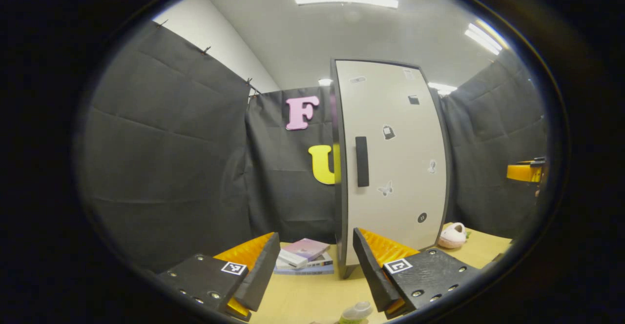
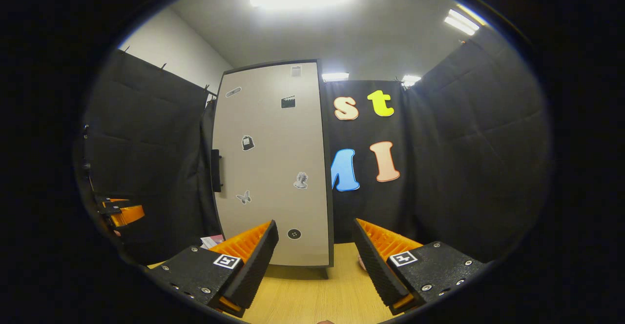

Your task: Open the cabinet door with the right hand, grasp the bottle in the cabinet with the left hand and place it on the coaster, then close the cabinet door with the right hand.

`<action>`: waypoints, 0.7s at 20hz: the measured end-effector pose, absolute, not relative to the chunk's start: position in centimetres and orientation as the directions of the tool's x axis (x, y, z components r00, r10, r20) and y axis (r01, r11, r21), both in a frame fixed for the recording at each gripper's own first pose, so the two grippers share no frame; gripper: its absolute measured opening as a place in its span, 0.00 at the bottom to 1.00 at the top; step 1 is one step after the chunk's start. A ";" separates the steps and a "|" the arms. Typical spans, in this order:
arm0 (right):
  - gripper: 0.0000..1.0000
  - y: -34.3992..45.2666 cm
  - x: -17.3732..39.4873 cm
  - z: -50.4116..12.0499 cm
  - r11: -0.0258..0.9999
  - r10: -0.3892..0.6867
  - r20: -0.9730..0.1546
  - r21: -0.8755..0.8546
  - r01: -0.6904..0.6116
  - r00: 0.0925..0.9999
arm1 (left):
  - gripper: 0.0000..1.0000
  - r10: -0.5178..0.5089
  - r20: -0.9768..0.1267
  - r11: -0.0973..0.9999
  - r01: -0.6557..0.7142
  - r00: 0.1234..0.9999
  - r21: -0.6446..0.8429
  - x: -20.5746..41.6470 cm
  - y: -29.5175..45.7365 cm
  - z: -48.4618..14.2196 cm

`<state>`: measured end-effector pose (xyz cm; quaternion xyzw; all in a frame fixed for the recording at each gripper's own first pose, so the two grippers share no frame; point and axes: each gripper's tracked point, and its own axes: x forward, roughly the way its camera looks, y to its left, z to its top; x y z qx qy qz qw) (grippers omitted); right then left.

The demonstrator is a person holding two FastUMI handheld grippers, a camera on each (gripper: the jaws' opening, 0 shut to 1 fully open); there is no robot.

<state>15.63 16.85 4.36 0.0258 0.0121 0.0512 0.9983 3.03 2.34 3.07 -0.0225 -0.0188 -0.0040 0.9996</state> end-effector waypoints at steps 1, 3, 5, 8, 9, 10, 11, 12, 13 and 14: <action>0.94 16.8 15.7 4.4 0.993 0.102 -0.021 0.053 -0.101 0.995 | 0.86 -0.006 0.039 0.999 0.008 0.999 -0.044 3.1 2.4 3.1; 0.91 16.9 15.8 4.4 0.993 0.102 -0.022 0.055 -0.101 0.994 | 0.90 -0.007 0.037 0.999 0.009 0.999 -0.044 3.2 2.4 3.0; 0.94 16.9 15.9 4.2 0.993 0.102 -0.023 0.054 -0.101 0.994 | 0.90 -0.007 0.037 0.999 0.009 0.999 -0.047 3.2 2.3 2.9; 0.95 17.1 15.8 4.1 0.993 0.104 -0.027 0.051 -0.102 0.994 | 0.90 -0.007 0.035 0.999 0.008 0.999 -0.045 3.2 2.4 2.8; 0.95 17.1 15.7 4.2 0.993 0.105 -0.027 0.051 -0.103 0.994 | 0.90 -0.007 0.035 0.999 0.009 0.999 -0.044 3.2 2.4 2.8; 0.94 17.2 15.8 4.2 0.993 0.105 -0.026 0.052 -0.104 0.994 | 0.90 -0.007 0.035 0.999 0.009 0.999 -0.044 3.2 2.4 2.9; 0.94 17.1 15.7 4.2 0.993 0.105 -0.026 0.052 -0.103 0.994 | 0.90 -0.008 0.035 0.999 0.009 0.999 -0.045 3.2 2.3 2.8; 0.94 17.1 15.7 4.1 0.993 0.105 -0.026 0.051 -0.104 0.994 | 0.90 -0.009 0.034 0.999 0.010 0.999 -0.046 3.2 2.3 2.7; 0.94 17.1 15.7 4.1 0.993 0.105 -0.026 0.051 -0.103 0.994 | 0.90 -0.009 0.034 0.999 0.011 0.999 -0.045 3.1 2.3 2.8; 0.94 17.1 15.8 4.1 0.993 0.104 -0.027 0.051 -0.103 0.994 | 0.90 -0.010 0.035 0.999 0.011 0.999 -0.043 3.1 2.3 2.8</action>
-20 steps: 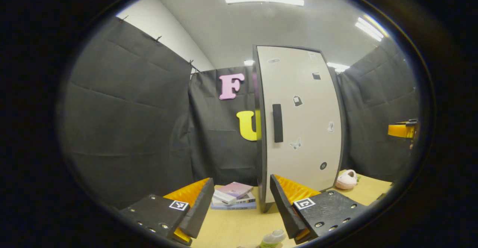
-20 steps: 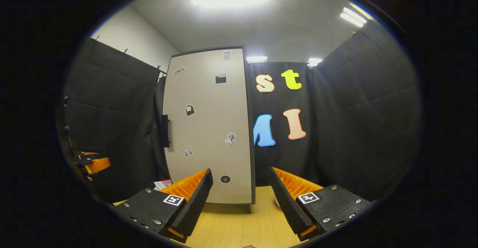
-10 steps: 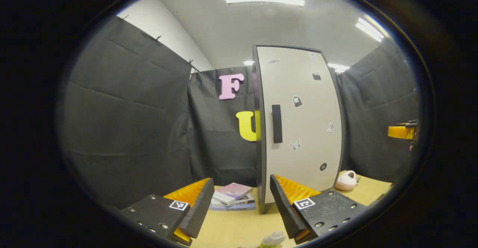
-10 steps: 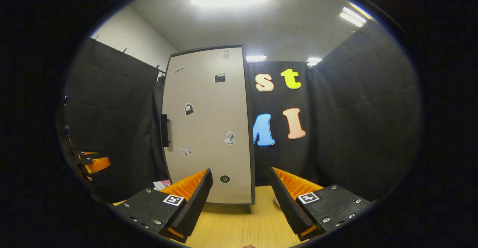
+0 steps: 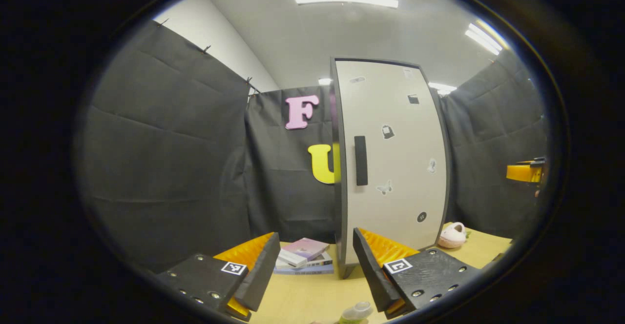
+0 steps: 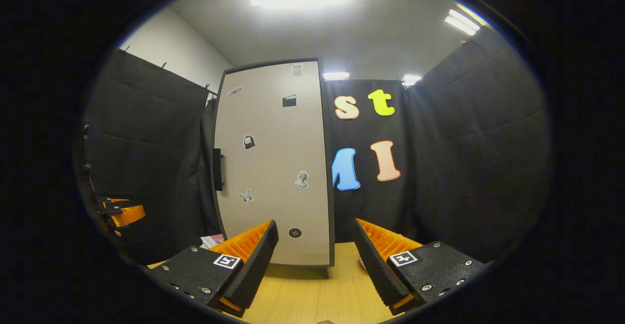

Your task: Open the cabinet door with the right hand, grasp the bottle in the cabinet with the left hand and place it on the coaster, then close the cabinet door with the right hand.

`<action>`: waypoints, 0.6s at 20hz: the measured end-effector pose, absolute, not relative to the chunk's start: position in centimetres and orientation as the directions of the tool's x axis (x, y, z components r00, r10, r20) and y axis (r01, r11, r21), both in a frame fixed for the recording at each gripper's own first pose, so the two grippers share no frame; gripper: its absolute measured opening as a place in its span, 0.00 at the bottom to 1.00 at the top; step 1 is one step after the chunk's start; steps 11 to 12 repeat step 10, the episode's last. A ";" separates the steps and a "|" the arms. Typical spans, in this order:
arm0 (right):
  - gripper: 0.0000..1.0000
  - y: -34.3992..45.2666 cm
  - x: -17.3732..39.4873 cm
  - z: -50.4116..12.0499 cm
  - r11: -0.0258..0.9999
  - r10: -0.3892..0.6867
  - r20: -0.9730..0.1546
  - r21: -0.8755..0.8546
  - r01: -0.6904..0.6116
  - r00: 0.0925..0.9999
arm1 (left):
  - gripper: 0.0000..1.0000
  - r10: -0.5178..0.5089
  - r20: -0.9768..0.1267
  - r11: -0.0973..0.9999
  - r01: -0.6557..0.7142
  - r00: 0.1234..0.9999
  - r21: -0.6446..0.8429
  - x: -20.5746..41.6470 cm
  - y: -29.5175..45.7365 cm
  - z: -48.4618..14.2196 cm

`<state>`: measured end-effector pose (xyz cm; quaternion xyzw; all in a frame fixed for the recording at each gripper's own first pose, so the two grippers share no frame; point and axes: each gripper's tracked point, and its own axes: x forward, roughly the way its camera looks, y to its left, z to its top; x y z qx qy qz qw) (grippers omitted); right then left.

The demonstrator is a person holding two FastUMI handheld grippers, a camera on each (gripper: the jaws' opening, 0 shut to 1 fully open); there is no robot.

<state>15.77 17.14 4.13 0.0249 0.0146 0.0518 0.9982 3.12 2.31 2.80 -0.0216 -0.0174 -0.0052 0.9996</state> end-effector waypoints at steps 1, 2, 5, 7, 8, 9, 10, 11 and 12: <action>0.95 17.2 15.7 4.2 0.993 0.103 -0.026 0.052 -0.102 0.994 | 0.90 -0.009 0.037 0.999 0.011 0.999 -0.041 3.2 2.3 2.8; 0.95 17.2 15.8 4.2 0.993 0.103 -0.025 0.054 -0.102 0.994 | 0.90 -0.009 0.037 0.999 0.011 0.999 -0.040 3.1 2.4 2.9; 0.94 17.2 15.8 4.3 0.994 0.101 -0.024 0.053 -0.100 0.995 | 0.90 -0.008 0.038 0.999 0.009 0.999 -0.045 3.3 2.5 2.9; 0.94 17.1 15.7 4.2 0.994 0.100 -0.026 0.052 -0.099 0.995 | 0.90 -0.007 0.037 0.999 0.009 0.999 -0.045 3.3 2.5 2.9; 0.94 17.1 15.7 4.1 0.994 0.100 -0.026 0.053 -0.098 0.995 | 0.90 -0.007 0.037 0.999 0.009 0.999 -0.044 3.4 2.6 2.9; 0.95 17.1 15.8 4.2 0.994 0.099 -0.026 0.054 -0.097 0.995 | 0.90 -0.008 0.037 0.999 0.009 0.999 -0.042 3.3 2.6 2.9; 0.95 17.2 15.9 4.2 0.994 0.099 -0.025 0.057 -0.097 0.995 | 0.90 -0.009 0.037 0.999 0.011 0.999 -0.040 3.4 2.5 2.8; 0.95 17.2 15.9 4.2 0.994 0.099 -0.025 0.057 -0.097 0.995 | 0.90 -0.009 0.037 0.999 0.011 0.999 -0.040 3.4 2.5 2.8; 0.95 17.2 15.9 4.2 0.994 0.099 -0.025 0.057 -0.097 0.995 | 0.90 -0.009 0.037 0.999 0.011 0.999 -0.040 3.4 2.5 2.8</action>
